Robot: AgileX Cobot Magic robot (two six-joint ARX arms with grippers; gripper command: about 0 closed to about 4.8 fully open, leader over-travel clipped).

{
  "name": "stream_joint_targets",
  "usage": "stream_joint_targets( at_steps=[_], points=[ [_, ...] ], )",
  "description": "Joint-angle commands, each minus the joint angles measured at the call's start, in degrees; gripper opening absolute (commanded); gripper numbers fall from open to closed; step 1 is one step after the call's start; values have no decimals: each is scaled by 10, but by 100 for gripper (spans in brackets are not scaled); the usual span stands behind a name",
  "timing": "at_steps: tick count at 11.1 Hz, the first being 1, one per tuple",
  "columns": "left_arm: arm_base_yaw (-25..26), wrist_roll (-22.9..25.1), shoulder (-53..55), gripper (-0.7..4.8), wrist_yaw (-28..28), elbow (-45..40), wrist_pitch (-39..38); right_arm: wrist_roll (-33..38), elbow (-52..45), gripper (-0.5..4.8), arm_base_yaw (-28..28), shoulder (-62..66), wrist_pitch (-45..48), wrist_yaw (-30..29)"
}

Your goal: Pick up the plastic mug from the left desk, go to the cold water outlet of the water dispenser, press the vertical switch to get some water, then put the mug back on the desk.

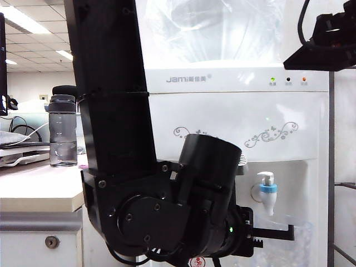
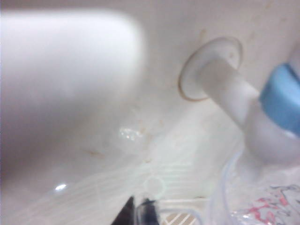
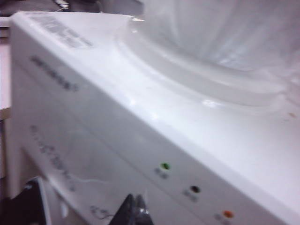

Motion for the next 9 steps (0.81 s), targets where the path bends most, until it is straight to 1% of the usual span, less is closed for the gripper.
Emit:
stream_joint_targets(
  at_steps=[1,2,3,9],
  points=[
    [0,37,2,-5,88,2,-41,4,3,-5,-14,-3,28,11],
    [0,59,2,-5,123,2,-49,4,3,-5,-25,-3,38,11],
    [0,67,2,-6,139,1,-52,4,3,-5,-31,-3,43,11],
    [0,72,2,-5,169,0,-56,14,3,-5,-48,-5,57,11]
  ],
)
